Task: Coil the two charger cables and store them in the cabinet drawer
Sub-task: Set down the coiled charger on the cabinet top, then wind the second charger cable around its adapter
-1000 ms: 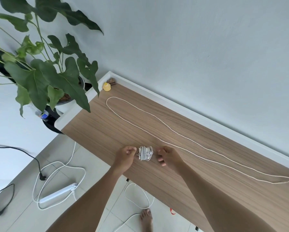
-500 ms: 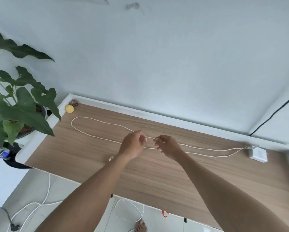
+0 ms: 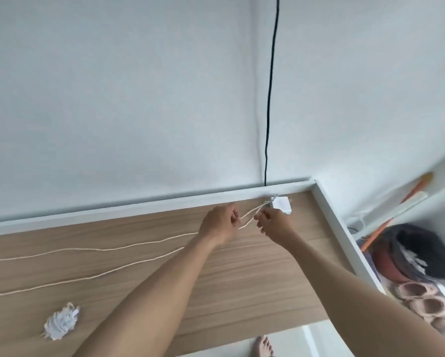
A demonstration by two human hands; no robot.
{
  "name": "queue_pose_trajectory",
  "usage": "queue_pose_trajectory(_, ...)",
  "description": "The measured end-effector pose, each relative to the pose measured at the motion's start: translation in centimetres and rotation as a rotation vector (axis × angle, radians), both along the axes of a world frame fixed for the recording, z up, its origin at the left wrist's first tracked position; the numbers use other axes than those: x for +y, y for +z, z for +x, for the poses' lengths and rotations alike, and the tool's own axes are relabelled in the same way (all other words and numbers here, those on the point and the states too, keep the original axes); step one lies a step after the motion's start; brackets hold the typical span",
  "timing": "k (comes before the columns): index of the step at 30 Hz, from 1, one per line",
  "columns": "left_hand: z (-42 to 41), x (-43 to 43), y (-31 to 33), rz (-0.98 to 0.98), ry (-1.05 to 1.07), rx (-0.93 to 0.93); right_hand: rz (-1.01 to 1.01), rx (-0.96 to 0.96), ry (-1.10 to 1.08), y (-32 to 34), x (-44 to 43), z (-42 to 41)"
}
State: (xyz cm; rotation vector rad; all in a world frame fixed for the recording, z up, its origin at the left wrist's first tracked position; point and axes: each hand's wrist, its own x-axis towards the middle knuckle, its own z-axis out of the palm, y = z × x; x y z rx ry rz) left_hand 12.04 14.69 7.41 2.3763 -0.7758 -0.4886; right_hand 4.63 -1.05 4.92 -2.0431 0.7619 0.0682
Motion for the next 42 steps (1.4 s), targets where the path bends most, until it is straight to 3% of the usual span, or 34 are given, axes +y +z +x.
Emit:
queue_pose_trajectory(6,-0.7,-8.1,-2.9,0.126,-0.111,0.014,0.021,0.033,-0.139,-1.6,-8.9,-3.0)
queue_pose_trajectory(14,-0.1,-13.5,-6.8,0.247,-0.207,-0.134,0.014,0.171,-0.152,-5.1,-14.5,-3.5)
queue_pose_trajectory(22,1.3,-16.6,-8.8,0.218,-0.093,-0.130,-0.113,0.216,-0.040,-8.1,-14.3,-0.6)
queue_pose_trajectory(31,1.8,-17.6,-9.6,0.161,0.005,-0.250,-0.331,0.192,-0.057,-9.9,-13.2,1.5)
queue_pose_trajectory(36,2.7,-16.9,-8.9,0.196,0.029,-0.241,-0.433,0.277,-0.061,-9.7,-13.1,2.9)
queue_pose_trajectory(42,3.2,-15.4,-8.3,0.228,0.024,-0.247,-0.390,0.255,-0.054,-9.7,-12.8,4.0)
